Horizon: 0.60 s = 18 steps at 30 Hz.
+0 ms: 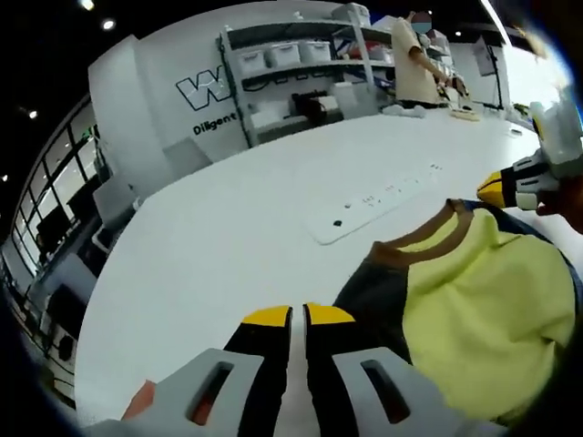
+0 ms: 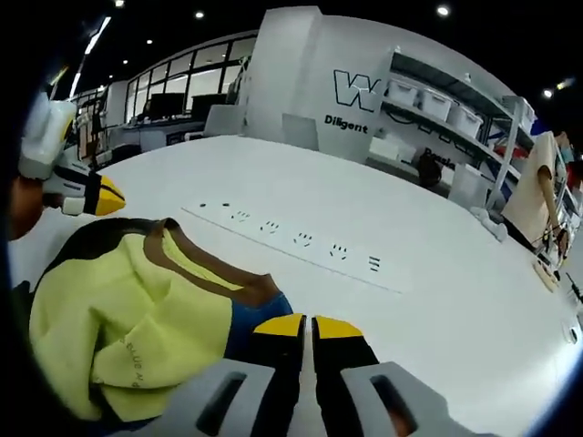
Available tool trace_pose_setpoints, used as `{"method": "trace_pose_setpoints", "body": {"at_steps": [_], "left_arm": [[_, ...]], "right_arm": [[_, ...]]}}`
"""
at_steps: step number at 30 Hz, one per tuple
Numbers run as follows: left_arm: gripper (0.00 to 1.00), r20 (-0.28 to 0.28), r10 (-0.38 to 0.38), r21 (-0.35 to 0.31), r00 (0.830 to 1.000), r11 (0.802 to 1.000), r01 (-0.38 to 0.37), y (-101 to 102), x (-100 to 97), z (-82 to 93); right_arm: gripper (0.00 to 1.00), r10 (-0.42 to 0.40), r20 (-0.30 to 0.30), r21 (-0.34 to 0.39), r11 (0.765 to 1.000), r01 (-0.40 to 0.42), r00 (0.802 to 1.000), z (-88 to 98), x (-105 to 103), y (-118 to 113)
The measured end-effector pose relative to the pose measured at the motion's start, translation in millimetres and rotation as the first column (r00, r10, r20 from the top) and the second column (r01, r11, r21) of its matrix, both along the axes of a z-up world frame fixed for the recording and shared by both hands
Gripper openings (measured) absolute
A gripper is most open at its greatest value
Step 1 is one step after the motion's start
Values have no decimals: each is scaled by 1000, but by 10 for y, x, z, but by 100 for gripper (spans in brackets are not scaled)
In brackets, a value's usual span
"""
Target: Fold the garment on the visible template until the final outline fits inside the template.
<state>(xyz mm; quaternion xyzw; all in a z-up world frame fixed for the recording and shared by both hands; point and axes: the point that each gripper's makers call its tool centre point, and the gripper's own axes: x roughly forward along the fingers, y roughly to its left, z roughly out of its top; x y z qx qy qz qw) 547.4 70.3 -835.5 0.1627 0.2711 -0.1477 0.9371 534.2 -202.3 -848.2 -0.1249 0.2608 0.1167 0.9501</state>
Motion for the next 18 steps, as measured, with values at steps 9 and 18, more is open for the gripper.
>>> {"method": "trace_pose_setpoints", "body": {"at_steps": [9, 18], "left_arm": [[3, 17, 16, -40, 1000, 999, -15, 71, -131, 115], [3, 39, 4, -85, 999, 996, -1, 55, -395, 283]], "right_arm": [[0, -5, 9, 10, 1000, 5, 1000, 121, -100, -49], [0, -4, 14, 46, 999, 4, 1000, 248, -396, -23]]}}
